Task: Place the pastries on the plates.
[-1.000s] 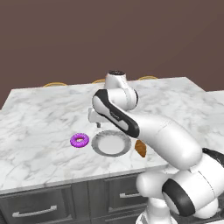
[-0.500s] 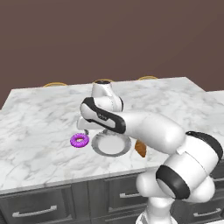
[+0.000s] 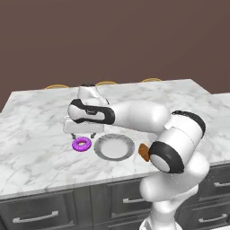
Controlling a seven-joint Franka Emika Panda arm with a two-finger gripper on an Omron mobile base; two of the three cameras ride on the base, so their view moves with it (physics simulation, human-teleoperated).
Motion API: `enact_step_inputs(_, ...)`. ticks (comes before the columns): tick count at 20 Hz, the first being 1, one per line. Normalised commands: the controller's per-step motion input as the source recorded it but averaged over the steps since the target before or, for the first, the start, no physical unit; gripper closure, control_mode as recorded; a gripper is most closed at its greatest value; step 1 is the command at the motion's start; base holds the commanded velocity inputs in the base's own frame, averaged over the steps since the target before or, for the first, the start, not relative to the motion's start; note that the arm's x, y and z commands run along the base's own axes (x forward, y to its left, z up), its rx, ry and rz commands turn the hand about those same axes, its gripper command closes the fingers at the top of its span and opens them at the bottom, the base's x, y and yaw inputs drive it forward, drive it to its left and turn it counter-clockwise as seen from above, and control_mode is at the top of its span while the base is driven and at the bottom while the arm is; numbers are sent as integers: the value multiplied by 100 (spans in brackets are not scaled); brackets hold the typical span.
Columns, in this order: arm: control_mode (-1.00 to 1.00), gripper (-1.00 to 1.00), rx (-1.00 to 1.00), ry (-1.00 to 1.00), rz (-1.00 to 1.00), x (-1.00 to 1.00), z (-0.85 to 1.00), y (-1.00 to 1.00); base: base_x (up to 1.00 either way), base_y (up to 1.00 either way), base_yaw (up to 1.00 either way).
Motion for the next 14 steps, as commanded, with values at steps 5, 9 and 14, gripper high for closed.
enact_step_inputs(5,-100,-100,0,1,2,24,-35,21,0,0,0)
enact_step_inputs(9,-100,-100,-3,-3,1,11,-16,13,0,0,0)
enact_step_inputs(14,-100,-100,-1,-1,0,14,-27,12,0,0,0)
